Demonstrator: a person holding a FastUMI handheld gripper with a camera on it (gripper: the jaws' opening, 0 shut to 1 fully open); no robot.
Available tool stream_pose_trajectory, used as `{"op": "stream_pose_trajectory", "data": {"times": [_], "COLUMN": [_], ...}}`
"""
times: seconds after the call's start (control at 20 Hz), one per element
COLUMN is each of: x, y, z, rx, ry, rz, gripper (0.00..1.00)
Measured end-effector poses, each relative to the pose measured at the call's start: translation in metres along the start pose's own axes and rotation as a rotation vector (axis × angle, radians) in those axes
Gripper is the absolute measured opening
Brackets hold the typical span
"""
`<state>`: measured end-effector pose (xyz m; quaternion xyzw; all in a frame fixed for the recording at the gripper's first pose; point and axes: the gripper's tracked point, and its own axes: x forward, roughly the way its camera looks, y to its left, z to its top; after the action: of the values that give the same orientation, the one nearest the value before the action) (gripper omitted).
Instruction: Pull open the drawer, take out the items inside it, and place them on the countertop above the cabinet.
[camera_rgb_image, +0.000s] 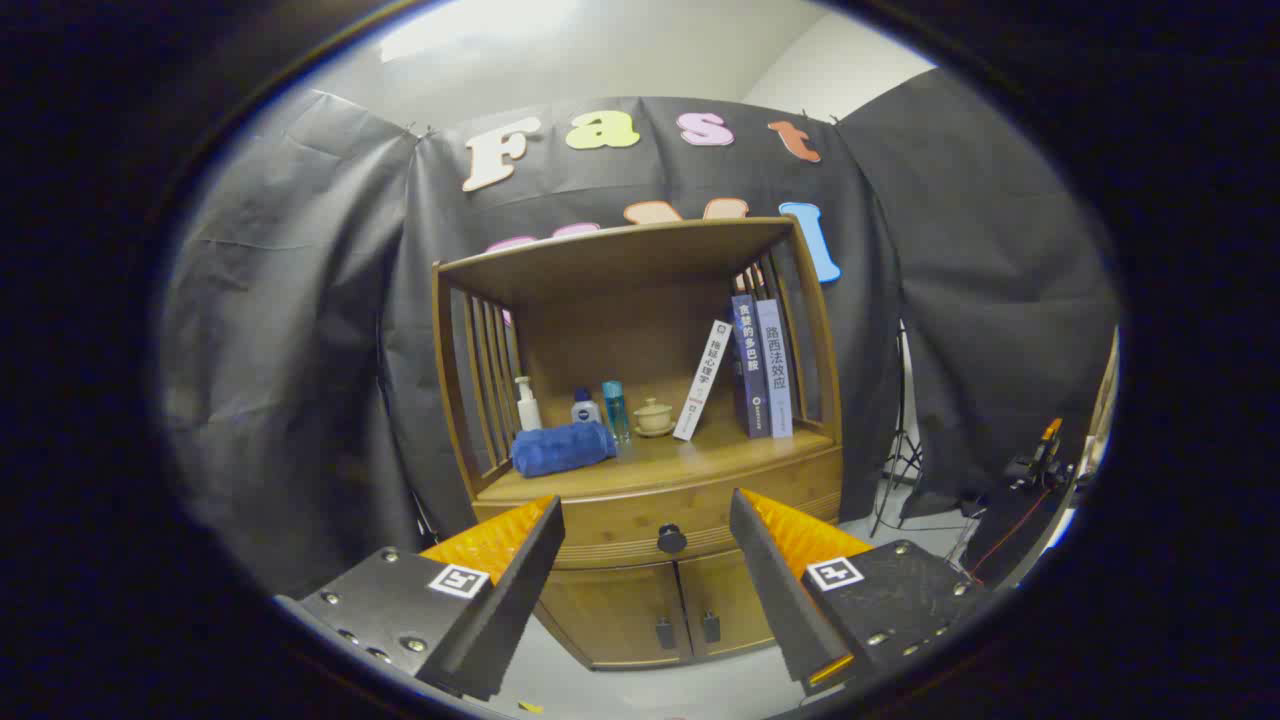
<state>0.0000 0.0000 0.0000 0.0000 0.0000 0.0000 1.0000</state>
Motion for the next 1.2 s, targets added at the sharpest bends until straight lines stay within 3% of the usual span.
{"op": "stream_pose_trajectory", "data": {"times": [1.2], "x": [0.007], "y": [-0.009], "z": [-0.013], "rx": [-0.034], "ry": [0.02], "rz": [-0.017], "gripper": [1.0]}}
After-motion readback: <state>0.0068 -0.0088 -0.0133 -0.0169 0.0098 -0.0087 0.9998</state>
